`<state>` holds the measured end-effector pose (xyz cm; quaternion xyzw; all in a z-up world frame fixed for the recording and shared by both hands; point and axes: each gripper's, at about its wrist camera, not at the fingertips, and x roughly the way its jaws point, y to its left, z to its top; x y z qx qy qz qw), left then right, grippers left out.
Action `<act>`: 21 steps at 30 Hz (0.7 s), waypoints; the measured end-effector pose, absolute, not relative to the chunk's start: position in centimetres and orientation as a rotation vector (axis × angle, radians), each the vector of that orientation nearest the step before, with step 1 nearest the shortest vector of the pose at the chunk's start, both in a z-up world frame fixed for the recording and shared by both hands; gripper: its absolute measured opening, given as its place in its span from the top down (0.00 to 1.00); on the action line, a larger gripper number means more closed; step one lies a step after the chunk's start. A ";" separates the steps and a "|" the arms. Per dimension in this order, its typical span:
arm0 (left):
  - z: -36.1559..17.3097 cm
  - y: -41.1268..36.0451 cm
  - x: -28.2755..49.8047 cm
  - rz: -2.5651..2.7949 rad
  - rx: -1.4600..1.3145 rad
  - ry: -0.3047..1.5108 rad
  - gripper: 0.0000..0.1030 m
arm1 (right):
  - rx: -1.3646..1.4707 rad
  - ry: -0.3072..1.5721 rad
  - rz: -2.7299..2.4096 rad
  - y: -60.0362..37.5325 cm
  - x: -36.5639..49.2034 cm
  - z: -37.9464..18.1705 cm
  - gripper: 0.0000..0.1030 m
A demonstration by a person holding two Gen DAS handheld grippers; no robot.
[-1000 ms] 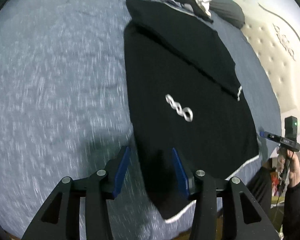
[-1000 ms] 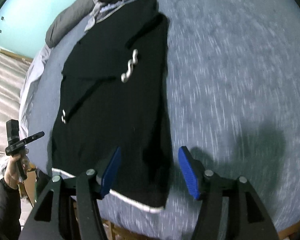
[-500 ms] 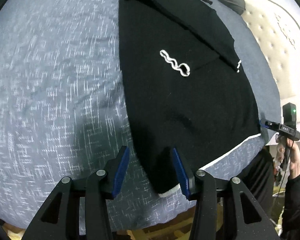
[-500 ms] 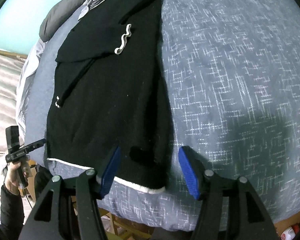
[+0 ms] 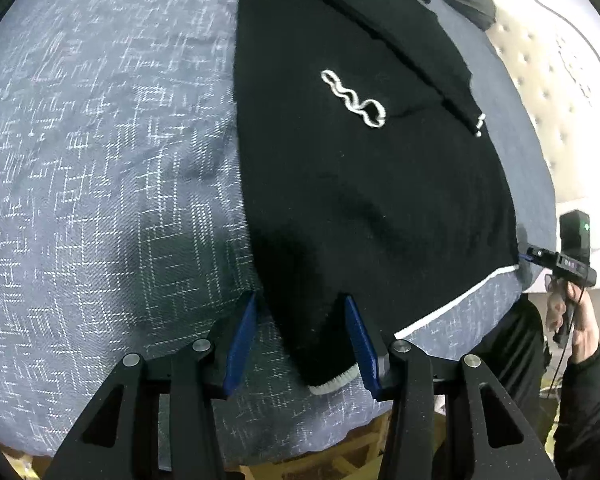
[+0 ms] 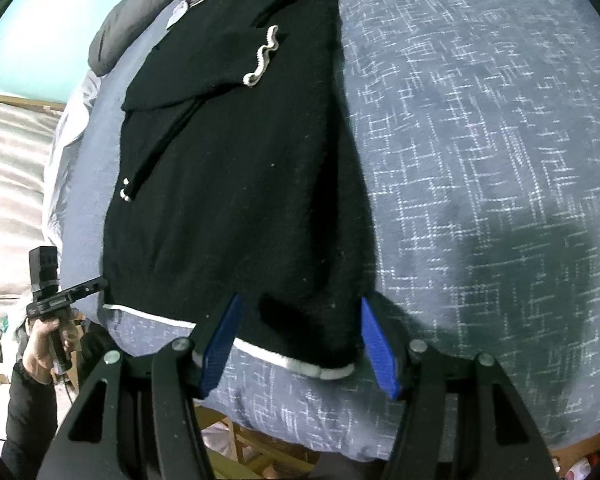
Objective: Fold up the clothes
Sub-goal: 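Move both grippers to the white-trimmed hem of the hoodie, then grasp the white-trimmed hem with both grippers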
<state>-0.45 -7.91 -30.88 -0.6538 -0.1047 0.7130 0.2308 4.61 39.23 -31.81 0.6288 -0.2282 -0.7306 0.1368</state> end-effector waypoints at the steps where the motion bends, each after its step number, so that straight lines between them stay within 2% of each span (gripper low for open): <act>1: -30.8 -7.9 -0.3 1.959 -1.792 -0.284 0.53 | 1.816 -0.661 -2.111 39.1 4.6 -31.8 0.42; 3: -30.4 -7.8 -0.1 1.949 -1.768 -0.288 0.53 | 1.807 -0.671 -2.102 39.0 4.6 -31.7 0.51; 5: -30.0 -7.6 0.2 1.945 -1.749 -0.267 0.55 | 1.795 -0.681 -2.099 39.0 4.7 -31.6 0.54; 7: -29.9 -7.4 0.3 1.929 -1.739 -0.266 0.63 | 1.782 -0.685 -2.100 39.2 4.8 -31.5 0.65; 9: -29.8 -7.3 0.5 1.911 -1.727 -0.274 0.67 | 1.767 -0.688 -2.100 39.3 4.9 -31.3 0.72; 14: -30.6 -6.2 0.7 1.915 -1.758 -0.238 0.67 | 1.796 -0.671 -2.101 39.5 4.8 -31.2 0.72; 16: -30.8 -6.2 0.7 1.914 -1.768 -0.246 0.65 | 1.817 -0.690 -2.103 39.9 4.8 -31.6 0.61; 17: -30.9 -6.1 0.7 1.912 -1.770 -0.245 0.65 | 1.825 -0.702 -2.101 40.1 4.8 -31.8 0.59; 21: -31.2 -5.8 0.8 1.907 -1.774 -0.243 0.64 | 1.813 -0.697 -2.091 39.8 4.8 -31.8 0.58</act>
